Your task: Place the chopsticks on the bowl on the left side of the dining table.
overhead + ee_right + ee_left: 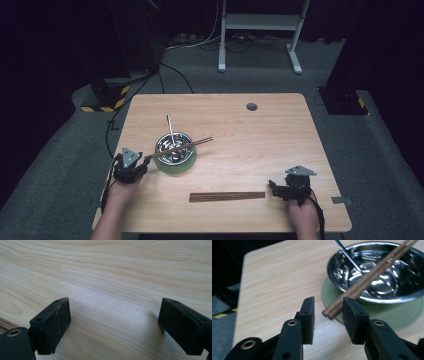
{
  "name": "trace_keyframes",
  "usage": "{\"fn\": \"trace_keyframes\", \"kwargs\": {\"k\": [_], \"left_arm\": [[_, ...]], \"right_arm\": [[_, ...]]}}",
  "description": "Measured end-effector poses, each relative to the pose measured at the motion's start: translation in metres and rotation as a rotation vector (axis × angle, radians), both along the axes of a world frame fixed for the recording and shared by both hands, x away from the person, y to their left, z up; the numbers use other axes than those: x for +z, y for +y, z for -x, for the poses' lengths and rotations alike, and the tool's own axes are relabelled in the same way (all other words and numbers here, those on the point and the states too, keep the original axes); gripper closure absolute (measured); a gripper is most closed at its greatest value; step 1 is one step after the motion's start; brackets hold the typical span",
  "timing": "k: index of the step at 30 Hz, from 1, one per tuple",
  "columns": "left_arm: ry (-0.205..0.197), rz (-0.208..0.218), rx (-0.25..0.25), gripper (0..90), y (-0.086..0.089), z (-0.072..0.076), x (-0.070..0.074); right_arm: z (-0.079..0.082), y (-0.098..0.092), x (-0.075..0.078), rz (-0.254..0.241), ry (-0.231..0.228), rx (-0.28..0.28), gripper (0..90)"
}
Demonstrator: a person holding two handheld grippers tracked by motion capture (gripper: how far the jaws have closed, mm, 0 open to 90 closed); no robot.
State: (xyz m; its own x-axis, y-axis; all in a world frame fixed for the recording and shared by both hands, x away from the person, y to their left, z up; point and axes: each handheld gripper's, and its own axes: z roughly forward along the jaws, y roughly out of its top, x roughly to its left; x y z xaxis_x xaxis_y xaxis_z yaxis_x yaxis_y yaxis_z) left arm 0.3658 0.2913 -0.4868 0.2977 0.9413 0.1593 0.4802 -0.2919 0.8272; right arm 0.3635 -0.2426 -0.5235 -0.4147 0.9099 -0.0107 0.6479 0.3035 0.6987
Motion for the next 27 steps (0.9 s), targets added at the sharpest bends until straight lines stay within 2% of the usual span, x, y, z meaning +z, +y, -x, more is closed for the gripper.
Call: {"fn": "trace_keyframes", "kwargs": {"k": [7,11,13,14,16,18,22,23,25,26,27], "left_arm": [[0.005,-0.016,0.058,61.9,0.003,-0.009,-0.004],[-0.014,0.01,0.093,60.9,0.004,-0.011,-0.007],[-0.043,0.046,0.104,60.3,0.004,-0.008,-0.009],[-0.059,0.054,0.104,59.3,0.005,-0.004,-0.014],[-0.066,0.062,0.103,59.0,0.006,-0.002,-0.018],[-0.036,0.054,0.095,58.0,0.007,-0.004,-0.023],[-0.039,0.074,0.071,57.9,0.008,-0.004,-0.025],[-0.039,0.079,0.058,57.9,0.009,-0.005,-0.024],[-0.041,0.081,0.055,57.9,0.009,-0.006,-0.024],[-0.041,0.093,0.054,58.1,0.011,-0.007,-0.023],[-0.041,0.093,0.054,58.3,0.011,-0.007,-0.023]], "right_arm": [[0.0,0.0,0.0,0.0,0.0,0.0,10.3],[0.0,0.0,0.0,0.0,0.0,0.0,10.4],[0.0,0.0,0.0,0.0,0.0,0.0,10.4],[0.0,0.001,0.0,0.0,-0.006,-0.009,10.4],[0.001,0.001,0.0,0.003,-0.009,-0.006,10.4],[0.0,0.001,-0.001,-0.001,-0.008,-0.005,10.1],[0.001,0.001,0.002,0.007,0.015,0.004,12.0],[0.001,0.004,0.007,0.019,-0.008,-0.002,14.5],[0.002,0.006,0.01,0.01,-0.013,0.007,14.5],[0.003,0.016,0.02,-0.009,-0.042,0.03,17.3],[0.003,0.016,0.02,-0.009,-0.042,0.03,17.3]]}}
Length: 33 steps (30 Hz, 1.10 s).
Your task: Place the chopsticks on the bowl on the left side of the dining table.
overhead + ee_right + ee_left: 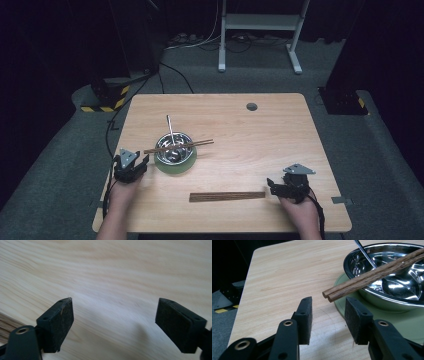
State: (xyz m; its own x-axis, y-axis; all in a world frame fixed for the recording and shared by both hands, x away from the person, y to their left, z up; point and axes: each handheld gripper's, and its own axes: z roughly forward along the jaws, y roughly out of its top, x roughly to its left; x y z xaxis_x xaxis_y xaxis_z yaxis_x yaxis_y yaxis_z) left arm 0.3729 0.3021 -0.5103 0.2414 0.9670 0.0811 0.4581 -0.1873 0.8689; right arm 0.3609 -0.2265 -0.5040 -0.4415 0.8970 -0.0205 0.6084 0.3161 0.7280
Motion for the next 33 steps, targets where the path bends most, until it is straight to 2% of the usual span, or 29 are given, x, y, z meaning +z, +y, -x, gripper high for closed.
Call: {"fn": "trace_keyframes", "kwargs": {"k": [2,3,4,5,7,8,9,11,12,14,15,18,19,20,22,23,24,26,33], "left_arm": [[-0.009,0.009,-0.001,59.8,0.001,-0.001,0.001],[-0.008,0.014,0.0,59.8,0.002,-0.002,0.001],[-0.011,0.018,-0.004,61.0,0.002,-0.002,0.002],[-0.014,0.018,-0.008,61.5,0.002,-0.002,0.002],[-0.015,0.02,-0.011,62.6,0.002,-0.003,0.002],[-0.018,0.035,-0.01,63.1,0.002,-0.004,0.001],[-0.018,0.035,-0.01,63.3,0.002,-0.004,0.001],[-0.014,0.038,-0.014,63.5,0.002,-0.005,0.001],[-0.016,0.039,-0.018,63.8,0.003,-0.005,0.001],[-0.018,0.044,-0.028,63.8,0.002,-0.006,0.001],[-0.018,0.044,-0.031,63.8,0.002,-0.006,0.001],[-0.024,0.053,-0.036,63.8,0.0,-0.007,0.001],[-0.017,0.042,-0.041,63.8,0.001,-0.008,0.001],[-0.017,0.042,-0.041,63.8,0.001,-0.008,0.001],[-0.019,0.048,-0.04,63.8,0.001,-0.009,0.001],[-0.019,0.059,-0.037,63.8,0.001,-0.009,0.0],[-0.021,0.053,-0.038,63.8,0.002,-0.009,0.001],[-0.022,0.056,-0.041,63.8,0.002,-0.009,0.001],[-0.021,0.065,-0.056,63.4,0.0,-0.01,0.0]], "right_arm": [[-0.008,0.023,0.011,-0.028,-0.006,0.04,18.3],[-0.008,0.023,0.011,-0.028,-0.006,0.04,18.3],[-0.012,0.033,0.013,-0.035,-0.008,0.044,19.2],[-0.019,0.051,0.018,-0.034,-0.027,0.06,23.5],[-0.021,0.058,0.019,-0.037,-0.044,0.062,26.3],[-0.029,0.077,0.025,-0.06,-0.082,0.073,29.6],[-0.029,0.077,0.025,-0.06,-0.082,0.073,29.6],[-0.037,0.092,0.028,-0.086,-0.101,0.091,33.1],[-0.045,0.106,0.029,-0.102,-0.102,0.107,34.6],[-0.049,0.113,0.03,-0.107,-0.1,0.112,35.1],[-0.058,0.127,0.028,-0.109,-0.102,0.124,36.4],[-0.065,0.138,0.027,-0.095,-0.111,0.142,37.4],[-0.072,0.15,0.024,-0.088,-0.111,0.159,39.6],[-0.072,0.15,0.024,-0.088,-0.111,0.159,39.6],[-0.082,0.169,0.017,-0.078,-0.118,0.195,41.9],[-0.082,0.169,0.017,-0.078,-0.118,0.195,41.9],[-0.088,0.18,0.014,-0.072,-0.11,0.208,42.3],[-0.093,0.189,0.012,-0.065,-0.105,0.213,42.5],[-0.1,0.199,0.01,-0.066,-0.111,0.237,44.1]]}}
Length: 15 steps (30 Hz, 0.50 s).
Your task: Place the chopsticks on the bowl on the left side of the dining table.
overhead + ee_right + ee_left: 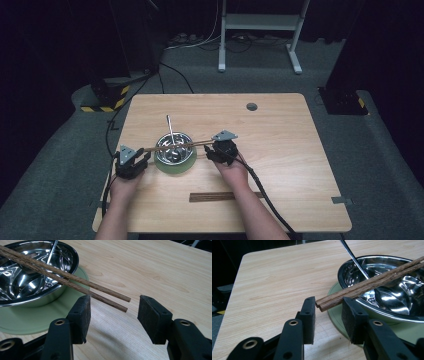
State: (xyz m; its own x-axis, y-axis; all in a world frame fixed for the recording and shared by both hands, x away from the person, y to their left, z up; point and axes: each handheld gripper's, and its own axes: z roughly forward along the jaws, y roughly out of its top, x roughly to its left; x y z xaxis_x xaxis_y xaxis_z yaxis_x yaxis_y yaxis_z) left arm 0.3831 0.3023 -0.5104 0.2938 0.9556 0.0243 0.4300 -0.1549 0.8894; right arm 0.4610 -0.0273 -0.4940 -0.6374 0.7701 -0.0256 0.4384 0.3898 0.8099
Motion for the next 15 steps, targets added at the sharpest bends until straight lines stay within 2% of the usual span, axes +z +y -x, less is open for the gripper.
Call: {"fn": "trace_keyframes", "kwargs": {"k": [7,11,15], "left_arm": [[0.0,-0.001,-0.009,63.2,-0.0013,-0.0008,0.0],[0.003,0.008,-0.01,63.1,-0.0007,-0.0008,-0.0002],[0.004,0.008,-0.011,62.8,0.0005,-0.0011,-0.0001]], "right_arm": [[-0.0009,0.0035,-0.0029,-0.004,0.017,0.005,46.1],[0.0013,0.0033,-0.0023,0.018,0.01,0.015,46.7],[0.0052,0.003,-0.0022,0.018,0.002,0.015,47.3]]}}
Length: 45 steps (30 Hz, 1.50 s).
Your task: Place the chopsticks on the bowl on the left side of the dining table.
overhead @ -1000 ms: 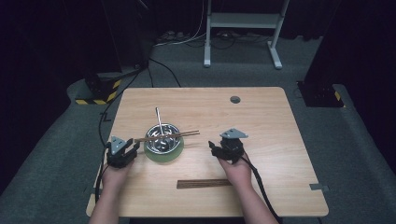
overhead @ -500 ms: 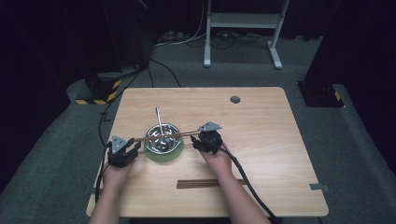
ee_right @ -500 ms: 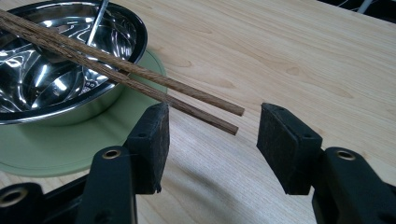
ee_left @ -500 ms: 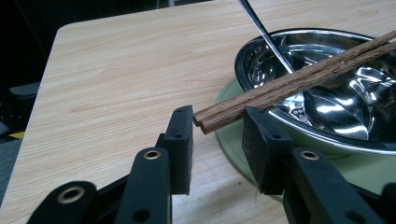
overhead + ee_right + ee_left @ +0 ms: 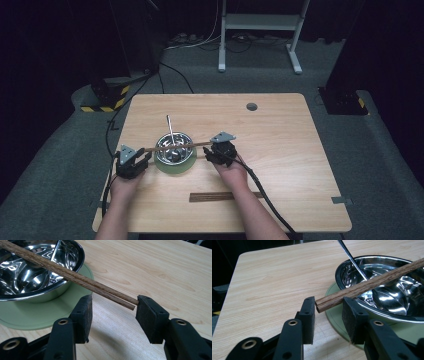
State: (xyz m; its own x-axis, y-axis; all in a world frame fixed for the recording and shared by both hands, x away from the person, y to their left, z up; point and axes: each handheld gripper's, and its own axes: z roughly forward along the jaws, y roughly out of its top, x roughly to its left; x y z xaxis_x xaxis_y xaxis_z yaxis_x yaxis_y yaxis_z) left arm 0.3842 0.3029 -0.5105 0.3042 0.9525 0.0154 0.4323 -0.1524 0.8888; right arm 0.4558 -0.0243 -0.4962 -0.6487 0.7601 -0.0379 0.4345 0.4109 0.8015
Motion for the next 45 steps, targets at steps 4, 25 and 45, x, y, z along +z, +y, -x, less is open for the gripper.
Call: {"fn": "trace_keyframes", "kwargs": {"k": [4,25,45], "left_arm": [[-0.003,0.002,-0.003,62.8,0.001,0.0,0.0],[-0.003,-0.001,0.003,61.4,0.006,-0.001,-0.001],[0.004,-0.001,0.033,62.8,0.009,0.0,-0.003]], "right_arm": [[0.003,-0.001,-0.001,-0.002,0.003,0.005,47.9],[0.015,-0.007,-0.003,0.001,-0.016,-0.012,49.5],[0.016,-0.015,-0.001,0.018,-0.049,-0.053,58.8]]}}
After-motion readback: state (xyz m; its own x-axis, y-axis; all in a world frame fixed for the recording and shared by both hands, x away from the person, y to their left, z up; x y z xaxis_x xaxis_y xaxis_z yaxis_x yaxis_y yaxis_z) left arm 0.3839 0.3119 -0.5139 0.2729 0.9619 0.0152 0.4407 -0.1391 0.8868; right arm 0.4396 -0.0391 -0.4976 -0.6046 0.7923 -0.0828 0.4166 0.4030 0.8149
